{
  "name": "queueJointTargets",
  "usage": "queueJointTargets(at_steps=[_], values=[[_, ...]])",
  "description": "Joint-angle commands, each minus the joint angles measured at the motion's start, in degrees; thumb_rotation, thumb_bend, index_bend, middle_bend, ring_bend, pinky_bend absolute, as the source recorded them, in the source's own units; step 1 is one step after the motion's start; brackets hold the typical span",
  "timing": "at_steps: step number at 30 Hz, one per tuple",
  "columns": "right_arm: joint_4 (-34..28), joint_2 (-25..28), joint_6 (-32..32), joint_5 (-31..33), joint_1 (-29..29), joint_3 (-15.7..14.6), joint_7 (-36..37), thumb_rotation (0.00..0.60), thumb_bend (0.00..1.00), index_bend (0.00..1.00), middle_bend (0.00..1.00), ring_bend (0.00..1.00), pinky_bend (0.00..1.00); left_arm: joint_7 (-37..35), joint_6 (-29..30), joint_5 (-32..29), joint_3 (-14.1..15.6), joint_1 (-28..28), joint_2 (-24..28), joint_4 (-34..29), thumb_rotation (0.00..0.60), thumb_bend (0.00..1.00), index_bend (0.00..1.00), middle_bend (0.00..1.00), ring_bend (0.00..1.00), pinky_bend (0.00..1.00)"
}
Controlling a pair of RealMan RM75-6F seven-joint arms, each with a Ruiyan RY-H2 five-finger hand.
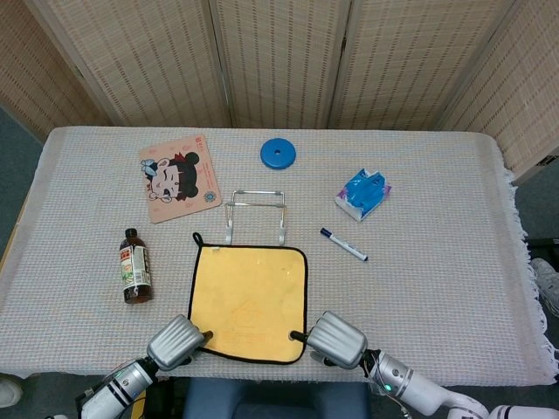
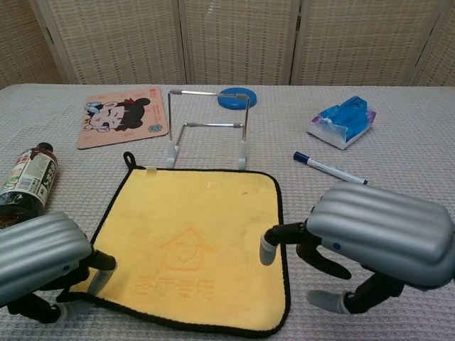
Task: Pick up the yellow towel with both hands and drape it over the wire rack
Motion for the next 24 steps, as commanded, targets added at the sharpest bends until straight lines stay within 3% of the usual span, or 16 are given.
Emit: queueJointTargets(at_steps=[1, 19, 24], values=[[1.2, -1.6, -2.1, 0.4, 1.2, -0.4, -1.9, 0.600, 0.29, 0.35, 0.85, 1.00, 1.00, -0.2, 0.3, 0.1, 0.1, 0.0, 0.0, 0.1, 0.600, 0.53, 0.63, 1.00, 0.87, 0.95], [5.6, -8.0, -7.2, 5.1, 4.1, 0.0, -7.8, 0.600, 0.27, 0.37, 0.86, 1.00, 1.00, -2.6, 2.5, 1.2, 1.2, 0.7, -0.7, 2.3, 0.600, 0.53, 0.64, 1.00, 0.87, 0.95], [6.7, -9.1, -7.7, 6.0, 4.7, -0.2, -7.8, 0.600, 0.34, 0.41, 0.87, 1.00, 1.00, -3.0, 3.0, 1.6, 1.4, 0.7, -0.9, 2.6, 0.600, 0.53, 0.64, 1.00, 0.87, 0.95]])
